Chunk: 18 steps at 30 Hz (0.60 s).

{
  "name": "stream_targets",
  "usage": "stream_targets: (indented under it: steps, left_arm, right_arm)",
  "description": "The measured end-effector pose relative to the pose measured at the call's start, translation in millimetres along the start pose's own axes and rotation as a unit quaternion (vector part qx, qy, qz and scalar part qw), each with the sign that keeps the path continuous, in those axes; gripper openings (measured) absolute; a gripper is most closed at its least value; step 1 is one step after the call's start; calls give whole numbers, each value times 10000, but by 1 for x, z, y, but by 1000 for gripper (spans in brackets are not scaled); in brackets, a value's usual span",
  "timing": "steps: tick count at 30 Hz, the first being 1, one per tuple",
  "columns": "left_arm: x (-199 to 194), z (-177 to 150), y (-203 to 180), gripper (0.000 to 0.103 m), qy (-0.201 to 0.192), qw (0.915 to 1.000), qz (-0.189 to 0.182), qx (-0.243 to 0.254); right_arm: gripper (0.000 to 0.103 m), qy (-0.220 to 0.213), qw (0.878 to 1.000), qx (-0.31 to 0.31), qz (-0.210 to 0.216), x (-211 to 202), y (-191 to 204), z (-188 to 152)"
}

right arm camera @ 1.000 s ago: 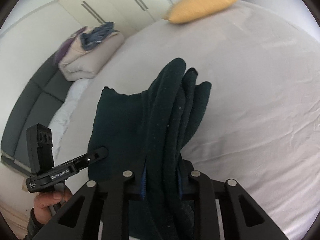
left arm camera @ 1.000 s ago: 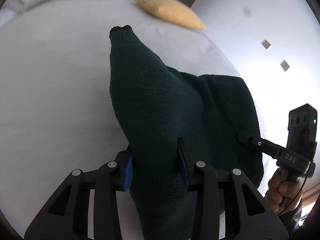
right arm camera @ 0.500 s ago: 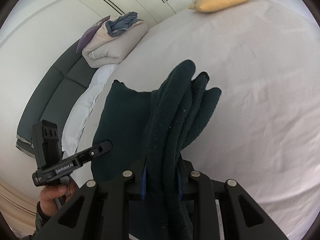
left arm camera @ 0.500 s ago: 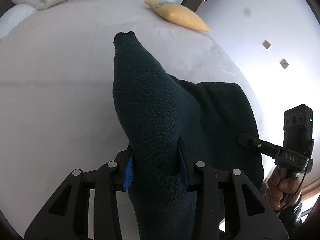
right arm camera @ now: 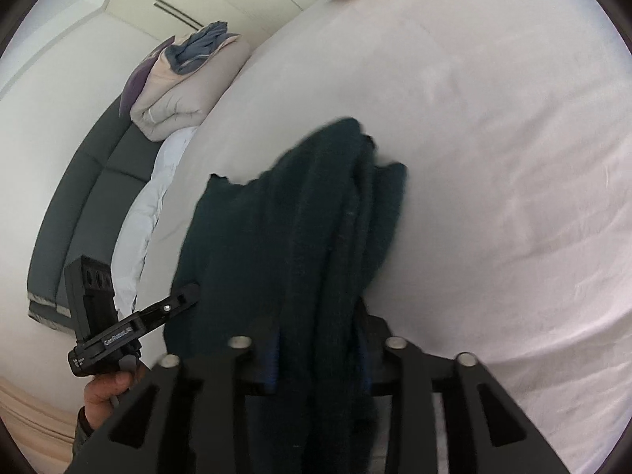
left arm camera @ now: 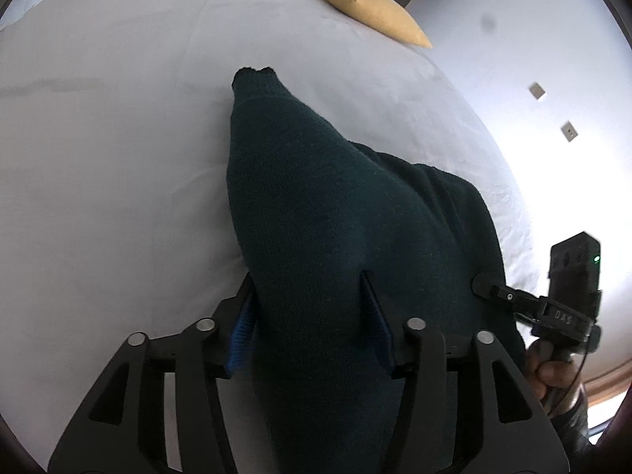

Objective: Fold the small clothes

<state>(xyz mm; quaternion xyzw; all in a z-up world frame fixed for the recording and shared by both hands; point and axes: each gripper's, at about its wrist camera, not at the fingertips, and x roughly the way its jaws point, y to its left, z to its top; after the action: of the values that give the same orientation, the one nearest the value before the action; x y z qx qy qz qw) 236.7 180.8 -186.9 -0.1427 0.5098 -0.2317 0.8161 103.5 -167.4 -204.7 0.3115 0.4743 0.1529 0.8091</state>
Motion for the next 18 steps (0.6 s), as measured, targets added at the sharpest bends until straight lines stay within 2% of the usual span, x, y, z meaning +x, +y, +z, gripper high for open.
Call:
stream_targets:
  steps: [2, 4, 7, 9, 12, 13, 14, 16, 17, 18]
  left_arm:
    - [3, -1, 8, 59, -46, 9999, -46, -104]
    - [-3, -7, 9, 59, -166, 9996, -142, -163]
    - [-35, -24, 9, 59, -634, 9978, 129, 149]
    - [-62, -34, -7, 60, -1111, 9914, 495, 485]
    - [-112, -57, -33, 82, -2080, 9668, 1136, 954]
    - [-131, -67, -43, 94, -2484, 9535, 1324, 1076]
    - [-142, -73, -49, 103, -2737, 9441, 1430, 1153]
    - [-172, -92, -68, 103, -3387, 9138, 1734, 1418]
    - [-186, -103, -80, 103, -3703, 8948, 1919, 1593]
    - [-196, -111, -89, 103, -3916, 8814, 2023, 1699]
  right_arm:
    - [40, -71, 9999, 20, 156, -2, -5, -1]
    - [48, -124, 9998, 17, 136, -8, -7, -3]
    - [60, -382, 9991, -43, -202, -29, -6, -5]
    - [62, -622, 9967, -188, -478, -46, 2, -3]
    - [69, -1189, 9860, -622, -994, -80, 26, -11]
    - [73, -1355, 9816, -792, -1088, -90, 35, -14]
    - [75, -1553, 9755, -998, -1194, -99, 47, -18]
    - [91, -1956, 9600, -1401, -1434, -116, 70, -27]
    - [95, -2246, 9479, -1657, -1533, -128, 83, -36]
    - [103, -2443, 9400, -1825, -1534, -134, 93, -39]
